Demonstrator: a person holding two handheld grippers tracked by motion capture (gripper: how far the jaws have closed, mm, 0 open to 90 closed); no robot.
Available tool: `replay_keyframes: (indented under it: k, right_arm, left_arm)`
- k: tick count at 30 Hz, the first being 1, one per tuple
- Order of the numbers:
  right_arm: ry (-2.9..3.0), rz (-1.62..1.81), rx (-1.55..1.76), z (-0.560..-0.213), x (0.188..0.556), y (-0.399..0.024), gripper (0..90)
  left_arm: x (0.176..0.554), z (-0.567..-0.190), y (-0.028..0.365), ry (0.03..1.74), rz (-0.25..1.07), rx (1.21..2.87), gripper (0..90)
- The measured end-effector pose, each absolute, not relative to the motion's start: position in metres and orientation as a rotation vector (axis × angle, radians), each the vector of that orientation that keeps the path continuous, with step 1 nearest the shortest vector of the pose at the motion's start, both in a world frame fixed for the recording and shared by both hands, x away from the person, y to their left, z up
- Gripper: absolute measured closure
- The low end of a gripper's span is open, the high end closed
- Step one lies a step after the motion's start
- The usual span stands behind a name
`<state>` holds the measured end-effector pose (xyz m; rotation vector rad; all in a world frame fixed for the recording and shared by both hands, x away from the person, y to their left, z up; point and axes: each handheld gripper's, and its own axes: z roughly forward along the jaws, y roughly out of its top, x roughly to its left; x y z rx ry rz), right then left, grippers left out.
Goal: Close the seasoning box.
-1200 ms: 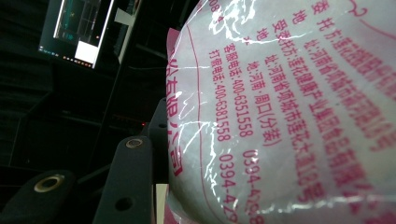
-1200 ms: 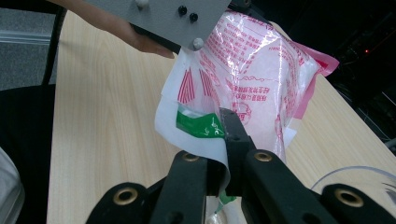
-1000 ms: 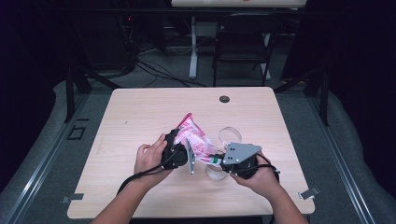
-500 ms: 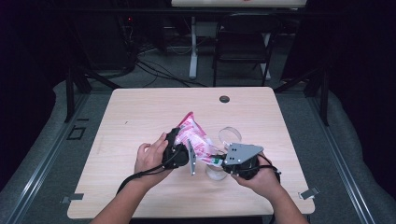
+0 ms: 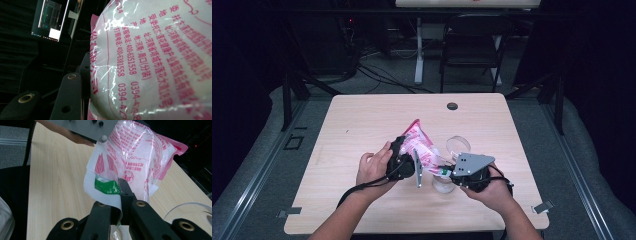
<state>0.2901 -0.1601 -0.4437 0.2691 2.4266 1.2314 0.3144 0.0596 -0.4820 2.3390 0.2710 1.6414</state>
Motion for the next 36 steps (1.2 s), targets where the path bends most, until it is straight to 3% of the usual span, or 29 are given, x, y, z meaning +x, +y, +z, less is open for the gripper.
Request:
replay_keyframes:
  k: [36]
  right_arm:
    - [2.409,1.226,0.291,-0.4423,0.292,-0.1681,89.3]
  left_arm:
    - [0.3155,-0.4797,0.0521,0.243,1.671,2.322,59.3]
